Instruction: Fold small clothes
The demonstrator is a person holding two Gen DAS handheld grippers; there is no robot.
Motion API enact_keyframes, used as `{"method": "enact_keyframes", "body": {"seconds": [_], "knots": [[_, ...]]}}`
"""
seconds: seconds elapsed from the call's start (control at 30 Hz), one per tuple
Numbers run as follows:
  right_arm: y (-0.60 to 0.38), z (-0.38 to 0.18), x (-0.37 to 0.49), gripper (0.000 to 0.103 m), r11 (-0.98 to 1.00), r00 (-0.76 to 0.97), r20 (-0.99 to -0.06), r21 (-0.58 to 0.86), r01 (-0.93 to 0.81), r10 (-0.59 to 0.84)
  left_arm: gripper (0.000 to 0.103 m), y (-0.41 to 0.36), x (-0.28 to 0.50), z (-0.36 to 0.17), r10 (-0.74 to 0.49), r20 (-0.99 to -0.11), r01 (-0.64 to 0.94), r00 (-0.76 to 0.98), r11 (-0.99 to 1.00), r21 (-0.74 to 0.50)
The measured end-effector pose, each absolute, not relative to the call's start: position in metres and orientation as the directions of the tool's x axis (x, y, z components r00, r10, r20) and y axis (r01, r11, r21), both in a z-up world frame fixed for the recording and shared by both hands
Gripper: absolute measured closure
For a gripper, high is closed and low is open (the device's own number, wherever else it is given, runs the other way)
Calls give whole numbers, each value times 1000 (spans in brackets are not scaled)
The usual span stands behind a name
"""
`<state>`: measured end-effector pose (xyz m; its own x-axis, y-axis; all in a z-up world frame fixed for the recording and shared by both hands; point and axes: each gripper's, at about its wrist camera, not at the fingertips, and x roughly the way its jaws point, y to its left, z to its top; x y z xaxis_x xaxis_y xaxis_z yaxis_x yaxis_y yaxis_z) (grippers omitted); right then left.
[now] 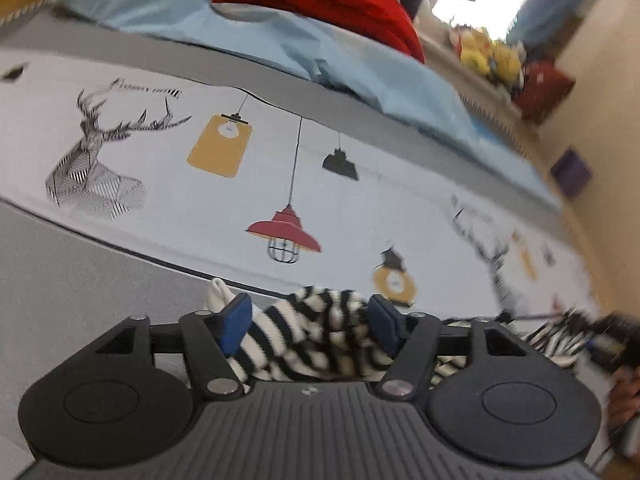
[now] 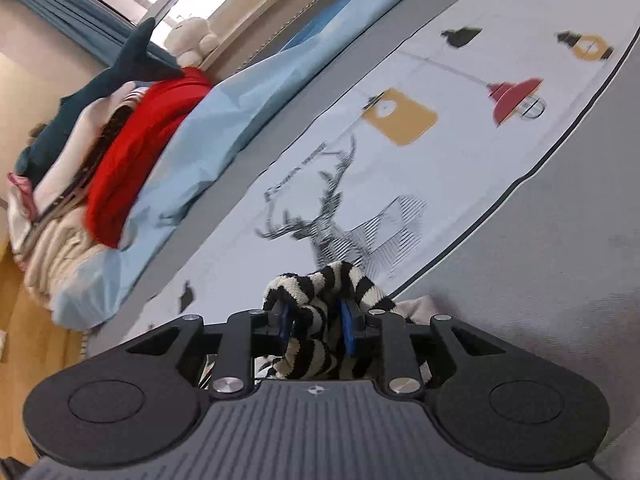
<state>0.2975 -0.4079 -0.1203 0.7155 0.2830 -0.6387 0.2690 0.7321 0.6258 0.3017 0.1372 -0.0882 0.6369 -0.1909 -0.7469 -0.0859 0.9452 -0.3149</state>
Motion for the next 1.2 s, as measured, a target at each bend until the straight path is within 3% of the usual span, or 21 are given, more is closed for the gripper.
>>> {"method": "enact_keyframes", "body": {"seconds": [0.13, 0.3, 0.4, 0.53, 0.6, 0.67, 0.7, 0.73, 0.8, 0.93, 1.0, 1.1, 1.2], "knots": [[-407, -118, 298, 77, 744, 716, -638, 618, 254, 285, 29, 134, 305, -94, -176, -756, -65, 631, 959, -277], [-435, -147, 297, 76, 487, 702, -580, 792, 367, 413, 28, 138, 305, -90, -188, -734, -67, 652, 951, -303], [-429, -136, 300, 74, 561, 702, -591, 762, 324, 397, 28, 138, 304, -85, -201, -721, -48, 663, 950, -309], [-438, -129, 300, 74, 441, 715, -480, 858, 263, 508, 27, 140, 304, -85, -225, -718, -27, 658, 946, -322], [-447, -126, 299, 73, 439, 709, -490, 855, 277, 507, 27, 140, 303, -85, -224, -720, -20, 657, 949, -313], [-450, -124, 300, 57, 518, 662, -565, 801, 298, 492, 27, 140, 304, -86, -225, -724, -18, 652, 950, -311], [-451, -128, 300, 30, 528, 631, -588, 790, 312, 506, 27, 140, 303, -87, -223, -726, -19, 651, 951, -309], [-452, -133, 299, 24, 529, 599, -610, 780, 335, 519, 27, 140, 304, -87, -221, -727, -20, 650, 952, -306], [-458, -136, 295, 24, 510, 592, -611, 783, 356, 525, 27, 140, 304, -87, -222, -725, -21, 652, 950, -310], [-465, -123, 290, 24, 443, 674, -482, 862, 248, 560, 27, 134, 305, -88, -232, -728, 0, 646, 953, -305], [-458, -112, 293, 24, 580, 675, -544, 788, 206, 499, 25, 128, 306, -91, -237, -740, 34, 630, 960, -279], [-437, -109, 301, 24, 803, 626, -697, 567, 183, 350, 20, 117, 307, -98, -228, -757, 88, 613, 971, -221], [-424, -118, 306, 24, 889, 576, -764, 439, 131, 292, 19, 108, 308, -104, -196, -775, 131, 601, 981, -146]]}}
